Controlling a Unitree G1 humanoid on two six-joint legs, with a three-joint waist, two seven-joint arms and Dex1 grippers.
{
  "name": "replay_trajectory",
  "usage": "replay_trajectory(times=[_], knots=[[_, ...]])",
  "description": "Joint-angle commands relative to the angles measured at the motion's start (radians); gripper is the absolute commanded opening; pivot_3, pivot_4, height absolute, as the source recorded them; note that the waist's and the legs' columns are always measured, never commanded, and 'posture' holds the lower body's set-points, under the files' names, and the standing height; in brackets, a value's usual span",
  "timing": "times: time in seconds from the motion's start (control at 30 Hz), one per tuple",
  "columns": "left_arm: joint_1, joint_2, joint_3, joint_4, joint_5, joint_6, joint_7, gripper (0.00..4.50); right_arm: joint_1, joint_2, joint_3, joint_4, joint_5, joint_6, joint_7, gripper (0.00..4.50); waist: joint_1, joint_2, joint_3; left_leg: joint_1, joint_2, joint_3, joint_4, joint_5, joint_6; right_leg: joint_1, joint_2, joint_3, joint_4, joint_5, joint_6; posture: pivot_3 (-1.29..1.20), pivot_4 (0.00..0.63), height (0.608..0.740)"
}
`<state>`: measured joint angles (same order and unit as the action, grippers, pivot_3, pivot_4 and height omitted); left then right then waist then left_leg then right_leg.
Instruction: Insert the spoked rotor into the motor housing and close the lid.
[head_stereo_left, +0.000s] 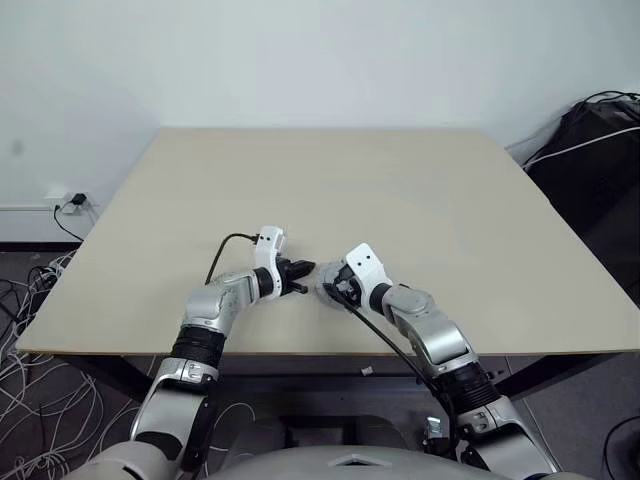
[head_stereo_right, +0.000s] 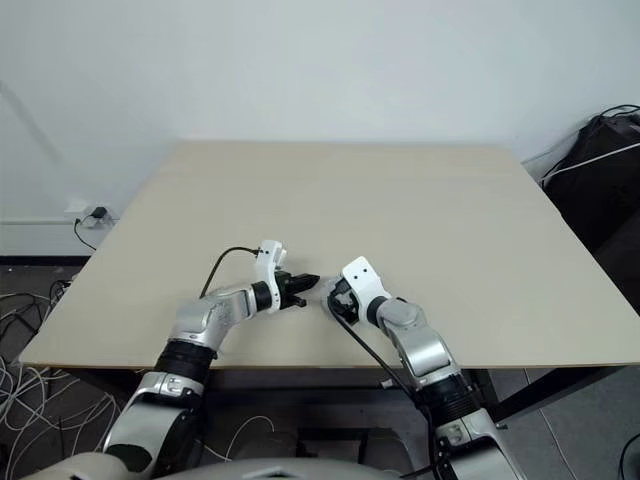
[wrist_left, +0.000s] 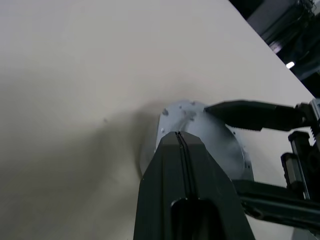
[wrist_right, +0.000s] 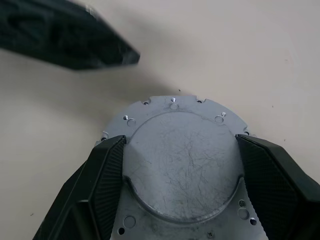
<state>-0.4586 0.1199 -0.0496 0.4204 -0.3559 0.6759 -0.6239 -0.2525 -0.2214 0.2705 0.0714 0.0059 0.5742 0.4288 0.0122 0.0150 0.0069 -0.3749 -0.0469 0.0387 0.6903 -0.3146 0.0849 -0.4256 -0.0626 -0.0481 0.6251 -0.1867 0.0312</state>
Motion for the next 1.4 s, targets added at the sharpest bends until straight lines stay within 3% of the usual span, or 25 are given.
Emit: replay_trajectory(times=[0.03,1.23,1.37,1.4], knots=[[-0.051,-0.002,0.003,0.015,-0.003,0.011,-0.018,0.00,0.013,-0.004,0.004,-0.007,-0.007,0.025,-0.001,3.20,0.000,0.000,0.000,0.000,0.000,0.000,0.000,0.001,-0.001,0.000,0.000,0.000,0.000,0.000,0.000,0.00,0.000,0.740],[-0.045,-0.080,-0.042,0.050,0.063,0.124,0.089,0.00,0.035,0.007,0.004,-0.081,0.021,0.023,0.006,3.20,0.005,-0.001,-0.001,0.000,0.001,-0.002,0.000,0.001,0.000,0.000,-0.007,0.000,0.001,0.000,-0.002,0.00,0.000,0.740],[-0.042,-0.080,-0.049,0.045,0.062,0.128,0.080,0.00,0.049,0.012,-0.021,-0.124,0.036,0.013,0.001,4.48,0.004,-0.001,-0.001,-0.001,0.001,-0.002,0.000,0.000,0.001,-0.001,-0.007,0.000,0.001,0.000,-0.002,0.00,0.000,0.740],[-0.042,-0.081,-0.051,0.044,0.062,0.128,0.078,0.00,0.055,0.013,-0.028,-0.140,0.039,0.012,-0.003,4.48,0.003,-0.001,-0.001,-0.001,0.001,-0.002,0.000,0.000,0.001,-0.001,-0.007,0.000,0.001,0.000,-0.002,0.00,0.000,0.740]])
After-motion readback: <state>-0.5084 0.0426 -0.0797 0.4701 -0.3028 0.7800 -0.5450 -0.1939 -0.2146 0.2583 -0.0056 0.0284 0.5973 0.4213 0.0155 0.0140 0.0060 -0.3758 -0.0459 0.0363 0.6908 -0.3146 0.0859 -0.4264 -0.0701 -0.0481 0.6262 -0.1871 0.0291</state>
